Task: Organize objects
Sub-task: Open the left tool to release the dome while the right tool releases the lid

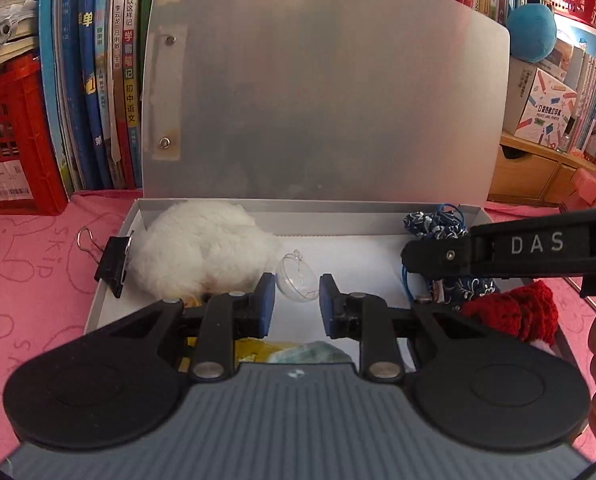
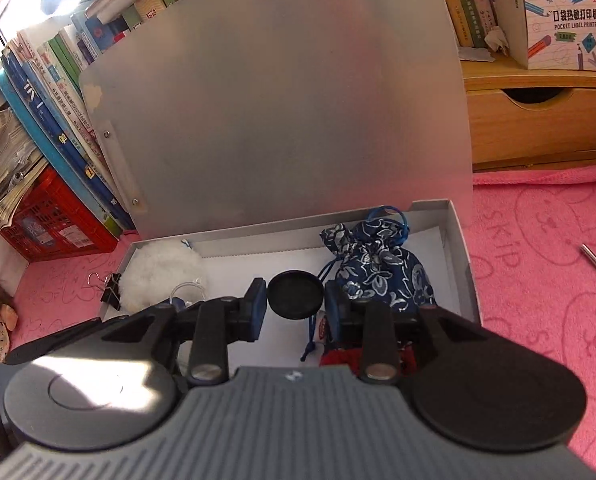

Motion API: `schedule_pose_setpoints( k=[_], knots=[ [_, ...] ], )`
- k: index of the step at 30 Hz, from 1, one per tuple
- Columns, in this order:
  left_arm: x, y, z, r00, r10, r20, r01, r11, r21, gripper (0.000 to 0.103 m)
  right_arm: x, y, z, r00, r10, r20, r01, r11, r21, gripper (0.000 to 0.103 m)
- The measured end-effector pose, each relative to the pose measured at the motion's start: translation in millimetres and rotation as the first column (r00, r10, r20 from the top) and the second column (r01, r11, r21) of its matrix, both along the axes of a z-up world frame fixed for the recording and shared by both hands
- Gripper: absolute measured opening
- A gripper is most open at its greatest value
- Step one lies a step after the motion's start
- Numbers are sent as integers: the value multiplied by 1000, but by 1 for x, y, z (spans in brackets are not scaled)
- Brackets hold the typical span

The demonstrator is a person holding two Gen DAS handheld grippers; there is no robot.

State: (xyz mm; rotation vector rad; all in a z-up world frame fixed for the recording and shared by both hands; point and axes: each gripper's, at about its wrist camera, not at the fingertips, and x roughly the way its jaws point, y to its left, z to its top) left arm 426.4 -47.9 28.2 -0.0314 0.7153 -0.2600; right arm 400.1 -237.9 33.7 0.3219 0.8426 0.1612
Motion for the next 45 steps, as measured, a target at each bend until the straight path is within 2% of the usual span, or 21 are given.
schedule_pose_setpoints(
  k=[2,11,14,18,21,25,30,33,45],
  knots=[
    [0,-1,-4,1000,-8,7,8,1000,21,28,3,3,-6,1000,5,-12,-5,1000,5,36],
    [2,0,-9,1000,-16,2,16,1000,19,29,4,4,-14,1000,4,-17,-3,1000,22,39],
    [1,2,-9,1000,-11,2,11,1000,6,30,2,2,-14,1000,10,-17,-9,999,42,52],
    [-3,6,-5,1000,-17,25,18,998,-54,60,-5,0,-11,1000,6,-5,-5,999,50,56],
    [-11,6,1,999,-13,42,15,998,-54,68,-10,-2,-6,1000,9,11,-10,998,58,58],
    [-19,4,10,998,7,68,-4,999,-38,73,-19,-7,3,999,12,34,-14,998,60,60],
    [-44,14,29,997,32,76,-30,999,-23,79,-42,-11,18,996,21,81,-25,998,50,66],
    [-62,20,36,997,17,80,-16,1000,-19,81,-64,-15,27,993,33,114,-39,998,49,69],
    [-169,43,51,993,-9,117,10,1000,-8,83,-180,-24,48,960,131,247,-124,991,-45,76]
  ],
)
